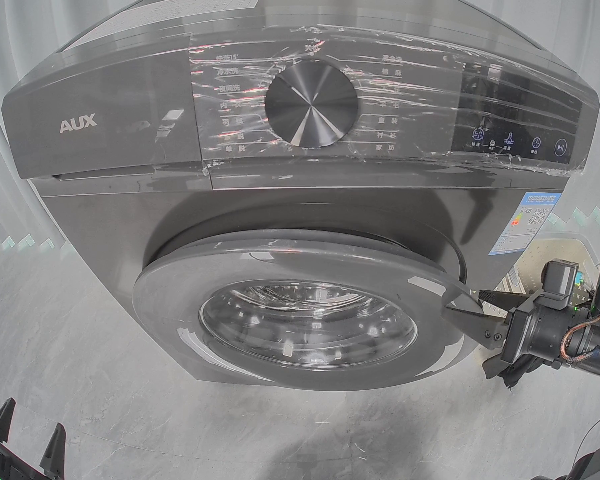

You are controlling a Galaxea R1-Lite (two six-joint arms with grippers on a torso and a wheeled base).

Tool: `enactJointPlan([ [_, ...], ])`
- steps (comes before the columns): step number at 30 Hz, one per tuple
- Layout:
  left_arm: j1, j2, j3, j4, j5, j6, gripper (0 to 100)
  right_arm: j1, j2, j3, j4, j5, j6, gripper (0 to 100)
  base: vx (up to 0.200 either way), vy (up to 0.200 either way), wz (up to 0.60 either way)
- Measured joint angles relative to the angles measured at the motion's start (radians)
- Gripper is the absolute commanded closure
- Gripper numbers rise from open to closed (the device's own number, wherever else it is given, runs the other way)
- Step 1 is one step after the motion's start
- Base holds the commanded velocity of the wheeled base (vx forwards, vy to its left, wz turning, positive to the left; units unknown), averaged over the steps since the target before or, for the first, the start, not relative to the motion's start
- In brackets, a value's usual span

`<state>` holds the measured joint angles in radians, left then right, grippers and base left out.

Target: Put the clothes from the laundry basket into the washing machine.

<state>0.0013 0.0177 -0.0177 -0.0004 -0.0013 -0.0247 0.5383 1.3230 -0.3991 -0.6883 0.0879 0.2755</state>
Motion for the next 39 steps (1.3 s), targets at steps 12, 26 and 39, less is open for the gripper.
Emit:
enactJointPlan([
  [12,0.0,0.0,0.0,0.0,-0.001,0.003,0,0.016,0.037,-0.004,0.003,0.002,-0.002,0,-0.05,0.0,0.0],
  [26,0.0,0.0,0.0,0.0,0.0,0.0,0,0.028,0.012,0.026,-0.003,0.018,-0.003,0,-0.086,0.0,0.0],
  [39,0.0,0.0,0.0,0.0,0.0,0.002,0,0.05,0.009,0.074,0.007,0.019,-0.004,0,0.0,0.0,0.0],
])
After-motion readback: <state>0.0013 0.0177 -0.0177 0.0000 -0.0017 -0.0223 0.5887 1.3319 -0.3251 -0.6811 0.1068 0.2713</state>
